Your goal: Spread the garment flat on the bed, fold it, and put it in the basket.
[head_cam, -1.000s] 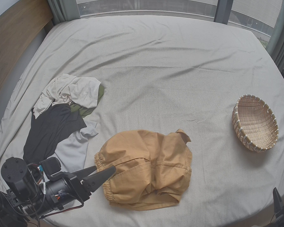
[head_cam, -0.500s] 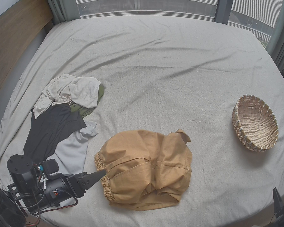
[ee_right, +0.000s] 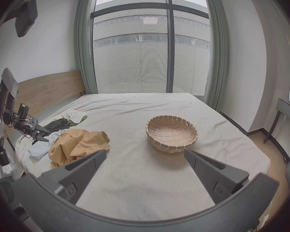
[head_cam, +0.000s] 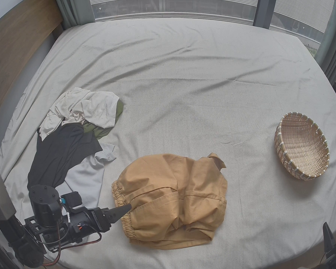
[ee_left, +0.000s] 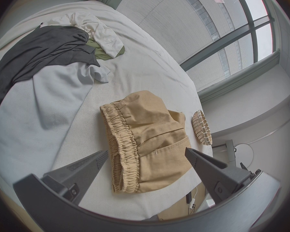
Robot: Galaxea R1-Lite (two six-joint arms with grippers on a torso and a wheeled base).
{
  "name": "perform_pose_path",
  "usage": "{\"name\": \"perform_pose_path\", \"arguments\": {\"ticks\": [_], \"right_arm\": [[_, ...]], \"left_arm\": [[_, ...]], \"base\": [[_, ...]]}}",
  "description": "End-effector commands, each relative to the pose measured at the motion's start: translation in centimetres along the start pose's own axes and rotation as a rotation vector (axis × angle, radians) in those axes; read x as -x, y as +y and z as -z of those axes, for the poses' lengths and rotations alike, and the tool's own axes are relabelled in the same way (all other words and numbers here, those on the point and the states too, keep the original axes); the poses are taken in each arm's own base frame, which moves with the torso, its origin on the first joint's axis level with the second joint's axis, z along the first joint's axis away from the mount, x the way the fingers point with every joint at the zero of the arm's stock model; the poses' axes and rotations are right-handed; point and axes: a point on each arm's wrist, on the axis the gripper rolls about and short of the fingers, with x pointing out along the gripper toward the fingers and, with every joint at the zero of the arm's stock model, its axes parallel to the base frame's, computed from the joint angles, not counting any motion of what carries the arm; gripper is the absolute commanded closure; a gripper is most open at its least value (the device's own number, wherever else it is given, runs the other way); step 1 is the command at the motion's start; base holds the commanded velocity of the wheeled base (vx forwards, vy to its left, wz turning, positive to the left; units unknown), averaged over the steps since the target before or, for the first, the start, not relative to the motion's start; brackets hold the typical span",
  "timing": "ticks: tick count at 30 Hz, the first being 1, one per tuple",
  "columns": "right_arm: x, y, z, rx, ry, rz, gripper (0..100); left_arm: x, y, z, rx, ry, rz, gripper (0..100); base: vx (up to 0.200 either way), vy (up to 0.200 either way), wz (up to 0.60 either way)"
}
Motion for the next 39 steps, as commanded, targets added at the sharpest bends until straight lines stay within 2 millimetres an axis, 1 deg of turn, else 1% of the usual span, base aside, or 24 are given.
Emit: {"name": "perform_pose_path", "arguments": {"ticks": [1, 5, 10, 19, 24, 28, 31, 34, 39], "right_arm": [[0.0, 0.0, 0.5, 0.0, 0.005, -0.001, 0], [0.0, 0.0, 0.5, 0.0, 0.005, -0.001, 0], [0.0, 0.0, 0.5, 0.0, 0.006, -0.001, 0], [0.0, 0.0, 0.5, 0.0, 0.005, -0.001, 0], [0.0, 0.0, 0.5, 0.0, 0.005, -0.001, 0], [0.0, 0.0, 0.5, 0.0, 0.003, -0.001, 0], [0.0, 0.0, 0.5, 0.0, 0.006, -0.001, 0], [0.0, 0.0, 0.5, 0.0, 0.005, -0.001, 0], [0.0, 0.0, 0.5, 0.0, 0.005, -0.001, 0]], "left_arm": [[-2.3, 1.4, 1.5, 0.011, 0.066, -0.045, 0], [-3.4, 1.6, 1.6, 0.009, 0.063, -0.039, 0], [-4.3, 0.7, 1.1, 0.0, 0.038, 0.014, 0], [-4.9, 0.1, 0.7, 0.011, 0.014, 0.046, 0], [-5.0, -0.6, 0.4, 0.029, -0.002, 0.075, 0], [-4.4, -2.2, -0.3, 0.055, -0.037, 0.144, 0], [-4.0, -2.8, -1.1, 0.056, -0.074, 0.176, 0], [-3.7, -3.2, -1.6, 0.055, -0.098, 0.194, 0], [-3.6, -3.3, -1.5, 0.052, -0.094, 0.197, 0]], "base": [[0.0, 0.0, 0.0], [0.0, 0.0, 0.0], [0.0, 0.0, 0.0], [0.0, 0.0, 0.0], [0.0, 0.0, 0.0], [0.0, 0.0, 0.0], [0.0, 0.0, 0.0], [0.0, 0.0, 0.0], [0.0, 0.0, 0.0]]}}
